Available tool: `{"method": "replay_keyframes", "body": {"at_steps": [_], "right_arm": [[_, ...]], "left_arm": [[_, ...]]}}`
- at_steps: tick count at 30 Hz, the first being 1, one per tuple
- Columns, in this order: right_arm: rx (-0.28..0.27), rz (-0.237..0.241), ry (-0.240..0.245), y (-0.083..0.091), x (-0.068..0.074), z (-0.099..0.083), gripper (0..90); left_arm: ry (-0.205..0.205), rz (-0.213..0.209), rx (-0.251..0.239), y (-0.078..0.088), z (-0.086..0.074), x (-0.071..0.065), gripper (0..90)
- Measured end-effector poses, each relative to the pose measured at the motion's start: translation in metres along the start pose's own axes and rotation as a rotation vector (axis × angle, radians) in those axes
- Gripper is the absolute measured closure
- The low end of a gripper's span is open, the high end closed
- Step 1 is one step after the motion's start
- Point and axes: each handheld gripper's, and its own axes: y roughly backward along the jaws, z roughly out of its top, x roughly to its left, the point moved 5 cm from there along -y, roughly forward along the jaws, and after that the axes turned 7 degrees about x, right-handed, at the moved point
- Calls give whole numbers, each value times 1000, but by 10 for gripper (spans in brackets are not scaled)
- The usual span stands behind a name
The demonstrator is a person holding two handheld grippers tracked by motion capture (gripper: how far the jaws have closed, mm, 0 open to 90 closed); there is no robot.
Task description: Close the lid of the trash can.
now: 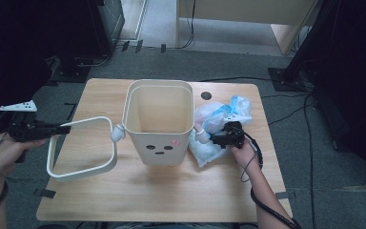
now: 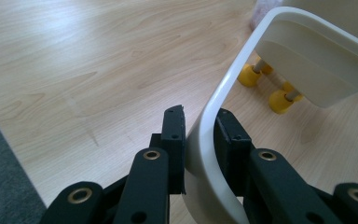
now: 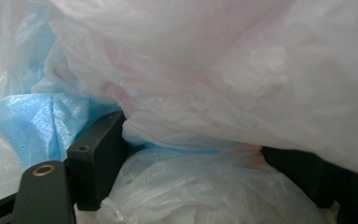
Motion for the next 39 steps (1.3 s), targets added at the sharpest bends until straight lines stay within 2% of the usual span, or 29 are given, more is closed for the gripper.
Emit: {"method": "replay_keyframes", "body": {"at_steps": [7, 11, 20, 30, 39], "right_arm": [[-1, 0, -1, 0, 0, 0, 228], [0, 0, 1, 0, 0, 0, 228], [1, 2, -1, 0, 0, 0, 228], [1, -1, -1, 0, 1, 0, 228], [2, -2, -2, 0, 1, -1, 228]], "left_arm": [[5, 7, -8, 14, 3, 0, 760], [7, 1, -30, 21, 8, -2, 760], [7, -4, -12, 24, 17, -5, 761], [-11, -13, 8, 32, 26, -9, 761], [-8, -27, -20, 40, 37, -15, 761]]}}
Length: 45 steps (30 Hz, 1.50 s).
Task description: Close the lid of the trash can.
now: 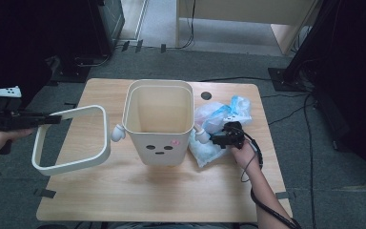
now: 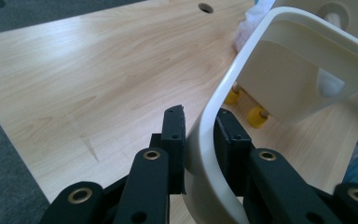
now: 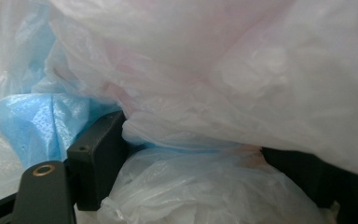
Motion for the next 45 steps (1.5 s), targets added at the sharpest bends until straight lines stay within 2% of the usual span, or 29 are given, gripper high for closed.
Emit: {"method": "replay_keyframes", "body": {"at_steps": [9, 12, 19, 26, 32, 45], "right_arm": [[1, 1, 2, 0, 1, 0, 228], [2, 2, 6, 0, 1, 0, 228], [5, 5, 6, -1, 1, 0, 228], [8, 8, 5, -1, 2, 0, 228], [9, 10, 8, -1, 2, 0, 228], [9, 9, 14, -1, 3, 0, 228]], "left_arm": [[-9, -5, 2, 3, 18, -7, 761], [0, -12, -10, 3, 23, -8, 761], [-4, -15, 2, 1, 34, -11, 761], [5, -20, -6, 1, 46, -12, 761], [-5, -29, 1, 1, 54, -16, 761], [-28, -14, -14, 16, 77, -28, 760]]}}
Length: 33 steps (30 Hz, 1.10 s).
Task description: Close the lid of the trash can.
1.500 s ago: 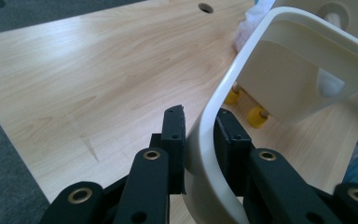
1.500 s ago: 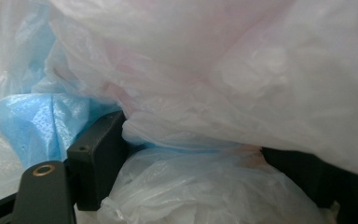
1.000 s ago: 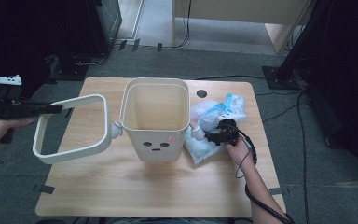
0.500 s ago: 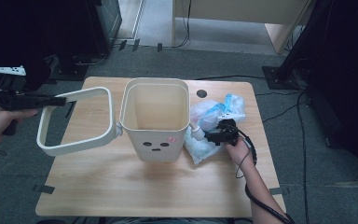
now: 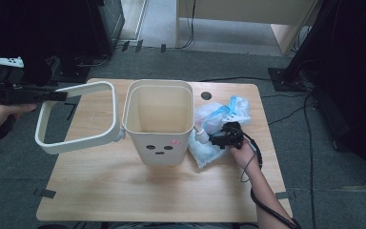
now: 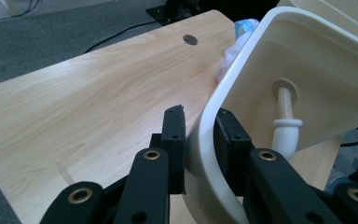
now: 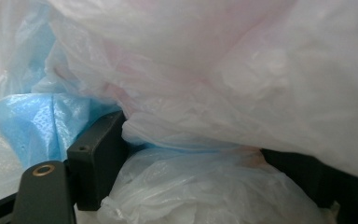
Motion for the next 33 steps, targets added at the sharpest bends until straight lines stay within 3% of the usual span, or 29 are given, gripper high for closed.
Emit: {"method": "replay_keyframes", "body": {"at_steps": [14, 32, 33], "right_arm": [[6, 0, 6, 0, 1, 0, 227], [8, -3, 13, 0, 2, 0, 228], [8, -5, 12, 0, 2, 0, 228]], "left_arm": [[-41, 4, -9, 5, 33, -13, 760], [-54, -9, 5, -22, 59, -20, 759], [-59, 4, 2, -24, 60, -21, 760]]}}
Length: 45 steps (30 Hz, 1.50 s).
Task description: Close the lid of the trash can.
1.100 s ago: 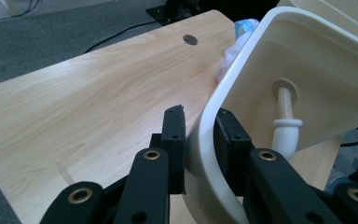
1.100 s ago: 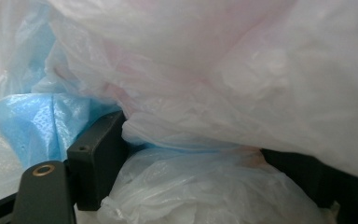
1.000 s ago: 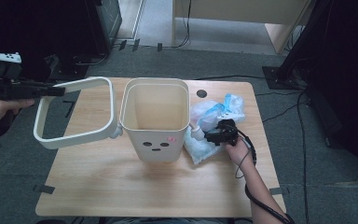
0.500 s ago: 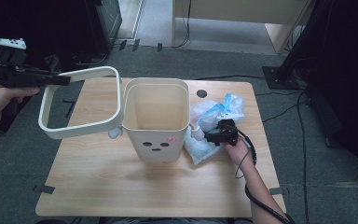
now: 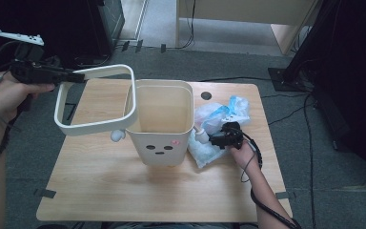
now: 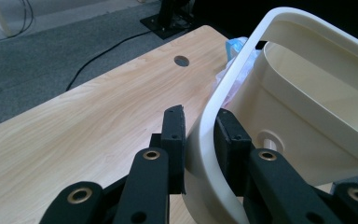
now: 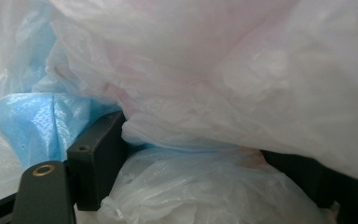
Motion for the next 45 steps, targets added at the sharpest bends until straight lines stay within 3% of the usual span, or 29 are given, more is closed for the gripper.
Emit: {"method": "replay_keyframes", "body": {"at_steps": [28, 45], "right_arm": [[0, 5, 5, 0, 0, 0, 228], [1, 6, 5, 0, 0, 0, 228]], "left_arm": [[-39, -54, 20, -45, 33, -20, 758], [-58, -87, 34, -69, 45, -35, 758]]}}
